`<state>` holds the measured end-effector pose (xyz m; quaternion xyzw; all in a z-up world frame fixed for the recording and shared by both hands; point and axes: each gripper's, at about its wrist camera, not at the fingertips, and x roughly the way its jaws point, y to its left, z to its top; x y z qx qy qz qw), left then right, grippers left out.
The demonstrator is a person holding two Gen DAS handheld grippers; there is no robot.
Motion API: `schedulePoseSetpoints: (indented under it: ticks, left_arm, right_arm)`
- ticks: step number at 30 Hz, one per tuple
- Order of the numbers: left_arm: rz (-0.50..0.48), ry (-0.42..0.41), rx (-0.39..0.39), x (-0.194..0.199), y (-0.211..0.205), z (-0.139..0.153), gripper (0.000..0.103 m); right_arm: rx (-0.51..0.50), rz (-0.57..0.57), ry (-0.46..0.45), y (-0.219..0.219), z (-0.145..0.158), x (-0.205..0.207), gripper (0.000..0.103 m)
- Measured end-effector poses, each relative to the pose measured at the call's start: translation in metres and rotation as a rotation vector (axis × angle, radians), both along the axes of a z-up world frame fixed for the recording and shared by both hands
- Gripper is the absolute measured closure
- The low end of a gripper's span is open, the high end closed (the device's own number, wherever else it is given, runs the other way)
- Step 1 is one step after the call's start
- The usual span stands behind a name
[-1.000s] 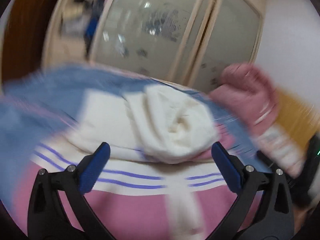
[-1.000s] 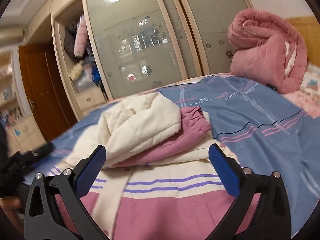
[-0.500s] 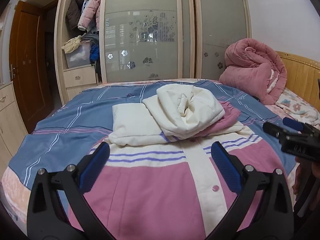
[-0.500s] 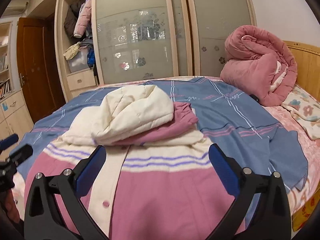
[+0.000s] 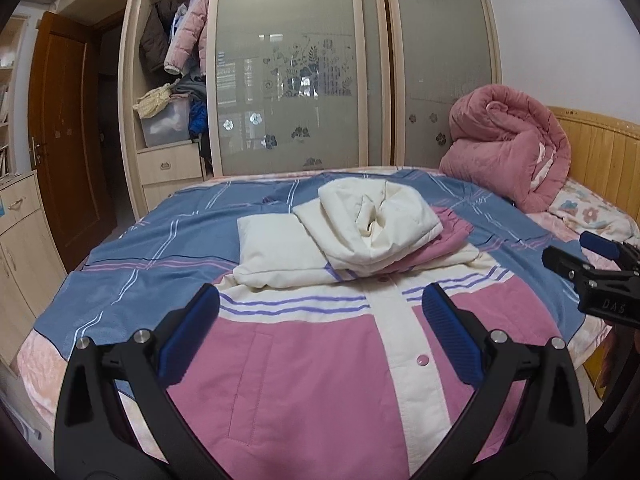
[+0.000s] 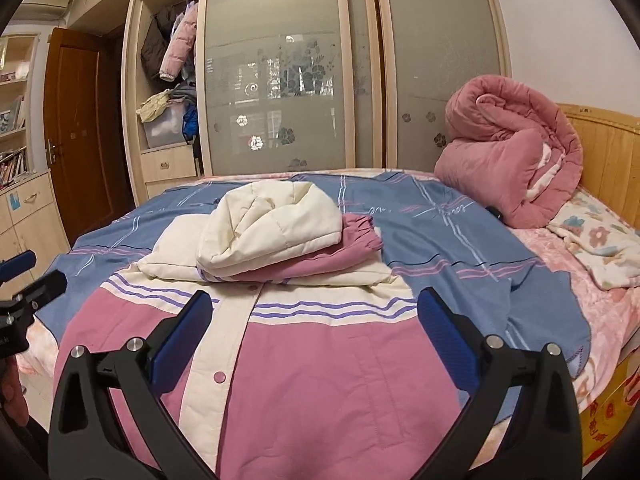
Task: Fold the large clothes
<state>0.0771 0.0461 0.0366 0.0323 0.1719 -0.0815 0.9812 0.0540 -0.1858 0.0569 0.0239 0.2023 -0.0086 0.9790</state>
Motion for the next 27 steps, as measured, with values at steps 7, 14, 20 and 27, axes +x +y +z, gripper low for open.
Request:
schedulePoseSetpoints:
  ticks: [7,14,20,27]
  left_arm:
    - [-0.005,-0.006,-0.012,-0.007,-0.003,0.007,0.002]
    - [-0.011,-0.024,0.003,-0.015,-0.009,0.011,0.002]
    - [-0.007,-0.028,0.004,-0.02,-0.008,0.012,0.002]
    - [0.0,-0.033,0.01,-0.027,0.001,0.014,0.002]
  right_arm:
    - [-0.009,-0.011,-0.011,-0.008,0.006,-0.013,0.001]
    - [-0.015,-0.014,-0.026,-0.013,0.011,-0.022,0.001]
    - [-0.016,-0.015,-0.035,-0.017,0.014,-0.026,0.001]
    - [-0.021,-0.022,-0.055,-0.02,0.021,-0.035,0.001]
